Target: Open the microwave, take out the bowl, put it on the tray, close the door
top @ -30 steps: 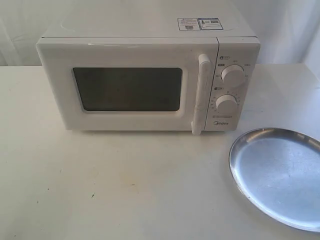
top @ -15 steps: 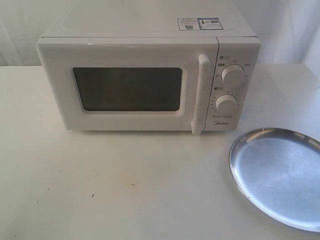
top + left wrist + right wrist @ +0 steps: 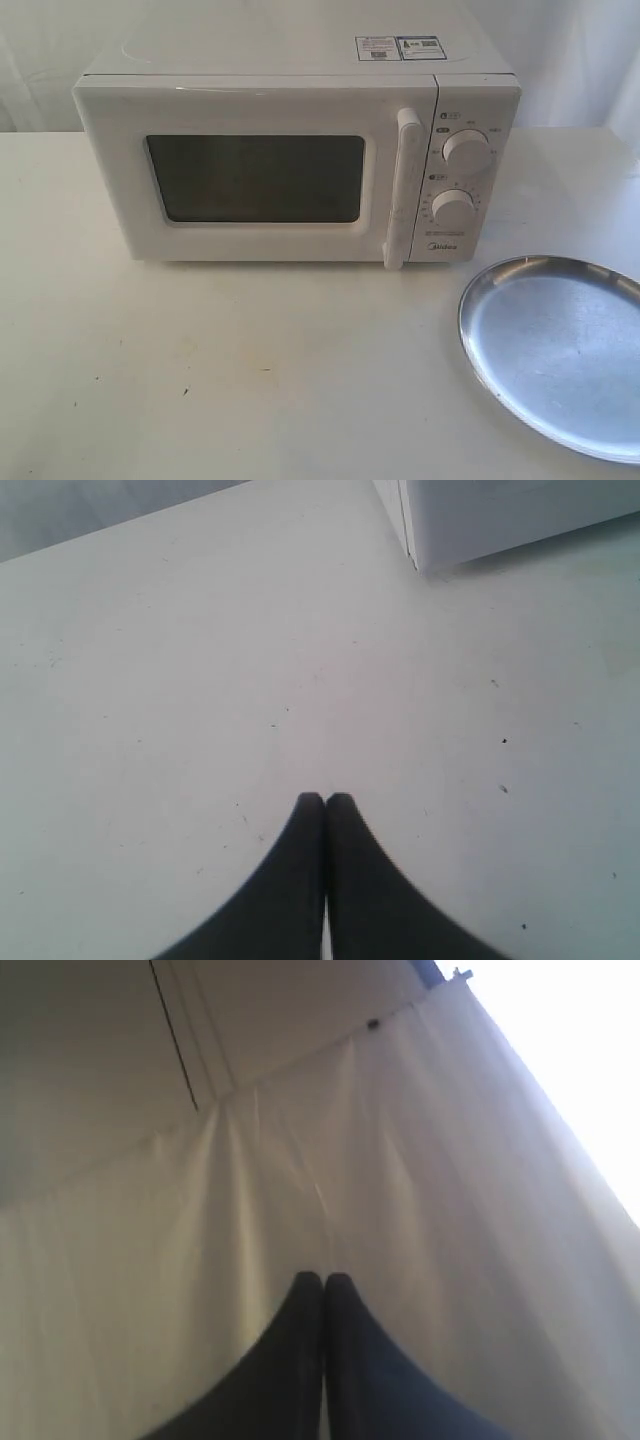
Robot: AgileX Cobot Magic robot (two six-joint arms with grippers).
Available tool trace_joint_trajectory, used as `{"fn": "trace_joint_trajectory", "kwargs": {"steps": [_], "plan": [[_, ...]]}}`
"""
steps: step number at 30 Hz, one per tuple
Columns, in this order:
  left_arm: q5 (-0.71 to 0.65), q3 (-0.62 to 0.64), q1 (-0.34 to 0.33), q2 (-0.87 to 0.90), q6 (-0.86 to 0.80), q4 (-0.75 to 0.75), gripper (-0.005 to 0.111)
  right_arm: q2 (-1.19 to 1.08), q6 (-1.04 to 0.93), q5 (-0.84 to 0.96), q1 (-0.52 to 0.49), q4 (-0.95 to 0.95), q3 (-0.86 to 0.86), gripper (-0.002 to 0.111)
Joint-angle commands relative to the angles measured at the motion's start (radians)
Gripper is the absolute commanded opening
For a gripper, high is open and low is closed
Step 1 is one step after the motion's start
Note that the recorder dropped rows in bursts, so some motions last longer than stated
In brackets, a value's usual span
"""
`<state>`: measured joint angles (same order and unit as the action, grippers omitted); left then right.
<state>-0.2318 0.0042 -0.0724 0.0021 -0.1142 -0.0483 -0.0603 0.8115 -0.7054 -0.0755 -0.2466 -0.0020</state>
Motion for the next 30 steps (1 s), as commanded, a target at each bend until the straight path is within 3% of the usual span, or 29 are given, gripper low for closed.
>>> {"fn": "trace_joint_trajectory", "kwargs": {"steps": [1, 5, 7, 12, 15, 22, 30], "plan": [[-0.001, -0.004, 0.004, -0.002, 0.005, 0.004, 0.0, -0.2, -0.199, -0.062, -0.004, 0.03, 0.002, 0.0], [-0.001, -0.004, 0.004, -0.002, 0.005, 0.004, 0.0, -0.468, -0.243, -0.097, -0.004, -0.024, -0.052, 0.0], [-0.001, -0.004, 0.004, -0.002, 0.005, 0.004, 0.0, -0.631, -0.243, -0.143, -0.004, -0.156, -0.105, 0.0], [-0.001, -0.004, 0.004, -0.002, 0.005, 0.004, 0.0, -1.085, -0.224, -0.483, -0.004, -0.793, -0.29, 0.0], [-0.001, -0.004, 0.004, -0.002, 0.005, 0.004, 0.0, -1.327, -0.229, -0.516, 0.008, -1.081, -0.435, 0.0], [-0.001, -0.004, 0.004, -0.002, 0.005, 0.004, 0.0, -1.736, -0.224, -0.516, 0.015, -1.181, -0.668, 0.0], [-0.001, -0.004, 0.004, -0.002, 0.005, 0.004, 0.0, -1.896, -0.308, -0.516, 0.072, -1.213, -0.793, 0.0]]}}
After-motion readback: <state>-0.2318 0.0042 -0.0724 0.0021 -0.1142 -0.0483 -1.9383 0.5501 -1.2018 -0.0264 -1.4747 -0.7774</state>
